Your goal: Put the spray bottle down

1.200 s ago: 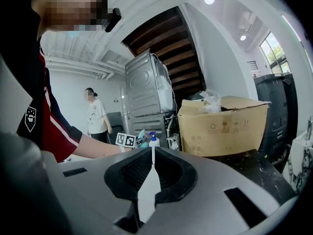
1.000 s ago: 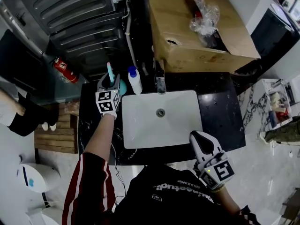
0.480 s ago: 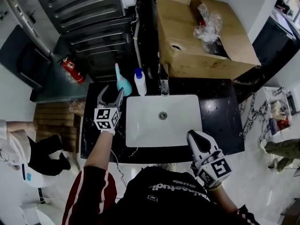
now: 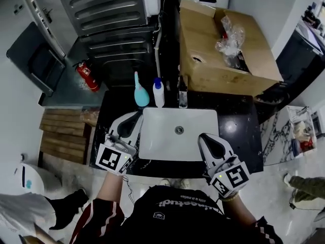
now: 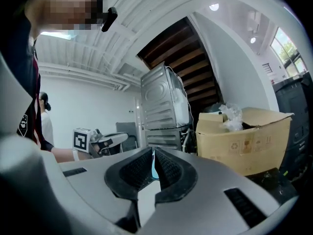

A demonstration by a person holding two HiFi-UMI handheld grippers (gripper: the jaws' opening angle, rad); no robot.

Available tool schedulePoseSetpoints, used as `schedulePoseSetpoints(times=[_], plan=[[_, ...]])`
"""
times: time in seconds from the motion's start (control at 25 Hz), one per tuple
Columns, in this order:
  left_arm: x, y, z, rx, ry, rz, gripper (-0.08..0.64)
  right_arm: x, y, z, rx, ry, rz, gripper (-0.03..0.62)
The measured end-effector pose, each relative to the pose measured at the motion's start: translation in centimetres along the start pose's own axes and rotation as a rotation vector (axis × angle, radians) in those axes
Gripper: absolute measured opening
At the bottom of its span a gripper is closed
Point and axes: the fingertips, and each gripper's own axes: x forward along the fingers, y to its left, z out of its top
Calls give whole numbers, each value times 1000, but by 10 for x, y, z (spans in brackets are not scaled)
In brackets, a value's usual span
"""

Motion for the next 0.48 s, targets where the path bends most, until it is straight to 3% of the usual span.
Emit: schedulePoseSetpoints(times=[0.24, 0.4, 0.48], plan=[[1, -48, 27, -93, 8, -96, 14, 7, 5, 16, -50, -31, 25, 49], [5, -61, 26, -164, 4, -135, 14, 10, 8, 17, -66, -31, 42, 44], [6, -61, 26, -163, 7, -143, 14, 10, 11, 14, -70, -25, 46, 44]])
